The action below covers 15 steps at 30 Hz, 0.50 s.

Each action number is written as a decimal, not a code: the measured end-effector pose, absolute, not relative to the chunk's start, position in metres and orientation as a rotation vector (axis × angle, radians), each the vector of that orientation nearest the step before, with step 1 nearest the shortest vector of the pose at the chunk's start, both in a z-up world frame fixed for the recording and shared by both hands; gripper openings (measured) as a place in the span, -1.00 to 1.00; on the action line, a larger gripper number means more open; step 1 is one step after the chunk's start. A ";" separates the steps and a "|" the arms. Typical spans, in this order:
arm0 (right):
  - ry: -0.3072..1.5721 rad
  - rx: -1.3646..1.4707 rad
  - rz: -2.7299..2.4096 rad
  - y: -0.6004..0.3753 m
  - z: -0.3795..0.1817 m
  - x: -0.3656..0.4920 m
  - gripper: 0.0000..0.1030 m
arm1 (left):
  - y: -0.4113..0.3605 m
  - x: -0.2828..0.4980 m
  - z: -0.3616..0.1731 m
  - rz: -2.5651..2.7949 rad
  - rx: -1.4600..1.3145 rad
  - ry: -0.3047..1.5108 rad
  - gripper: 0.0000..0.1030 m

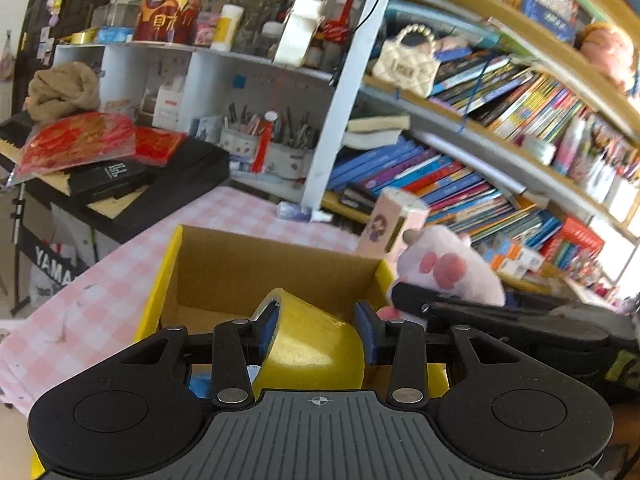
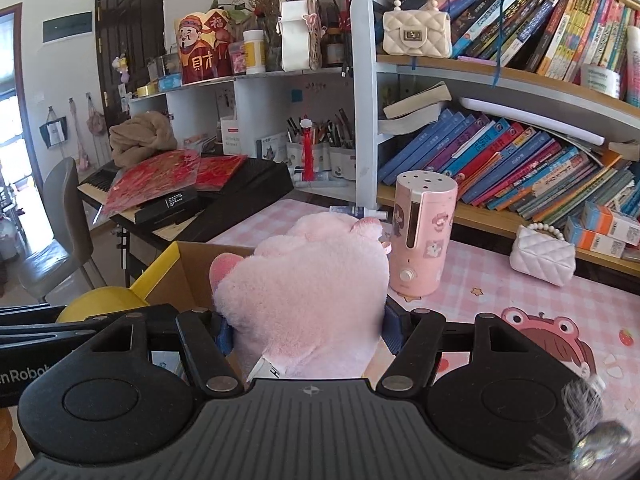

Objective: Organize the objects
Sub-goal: 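Open the left gripper dropping the tape into the box while the right gripper releases the pig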

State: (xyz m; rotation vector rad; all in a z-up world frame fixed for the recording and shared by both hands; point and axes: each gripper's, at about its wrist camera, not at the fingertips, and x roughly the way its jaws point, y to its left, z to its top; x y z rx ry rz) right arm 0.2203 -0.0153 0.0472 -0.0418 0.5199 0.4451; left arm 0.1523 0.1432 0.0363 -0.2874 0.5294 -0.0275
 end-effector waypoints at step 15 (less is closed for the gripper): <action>0.666 -0.126 0.545 0.010 0.012 0.266 0.25 | 0.139 0.182 -0.006 0.098 -0.158 0.701 -0.34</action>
